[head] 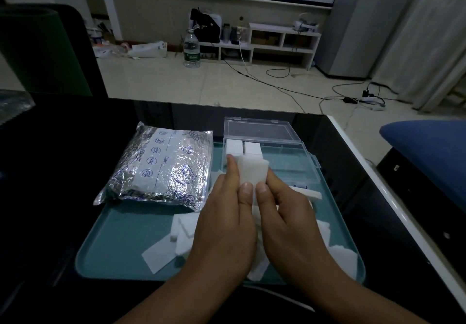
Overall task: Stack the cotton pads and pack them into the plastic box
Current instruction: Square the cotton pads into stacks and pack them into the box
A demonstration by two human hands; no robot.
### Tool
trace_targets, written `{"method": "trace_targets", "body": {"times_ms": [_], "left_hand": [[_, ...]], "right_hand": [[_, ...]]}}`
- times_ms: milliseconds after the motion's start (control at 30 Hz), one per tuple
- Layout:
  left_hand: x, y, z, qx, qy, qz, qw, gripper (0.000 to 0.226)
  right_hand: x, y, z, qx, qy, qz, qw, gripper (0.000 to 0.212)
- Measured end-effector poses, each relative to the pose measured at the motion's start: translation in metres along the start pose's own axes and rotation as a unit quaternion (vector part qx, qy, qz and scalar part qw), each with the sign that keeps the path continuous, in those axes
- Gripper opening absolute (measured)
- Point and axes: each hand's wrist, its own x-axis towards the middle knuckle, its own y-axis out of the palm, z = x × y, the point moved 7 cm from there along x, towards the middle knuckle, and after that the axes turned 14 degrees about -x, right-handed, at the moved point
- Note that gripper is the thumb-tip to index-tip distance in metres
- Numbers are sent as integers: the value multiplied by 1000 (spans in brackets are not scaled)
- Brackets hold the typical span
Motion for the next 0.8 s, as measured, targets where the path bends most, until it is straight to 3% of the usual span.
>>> {"method": "trace_targets", "body": {"times_ms": [233,533,667,800], "left_hand": [[2,-3,5,2,10,-1,1000,51],[13,3,8,-14,-1,17,1000,48],[40,4,-13,82,30,63,994,46],[97,2,-35,246,165,56,953,34]], "right_hand": [[1,-2,1,11,19,1,1000,28],[15,-21,-12,180,170,50,968,17],[53,-45,-37,110,230,61,965,12],[114,-58,-75,51,295,77,951,19]]}}
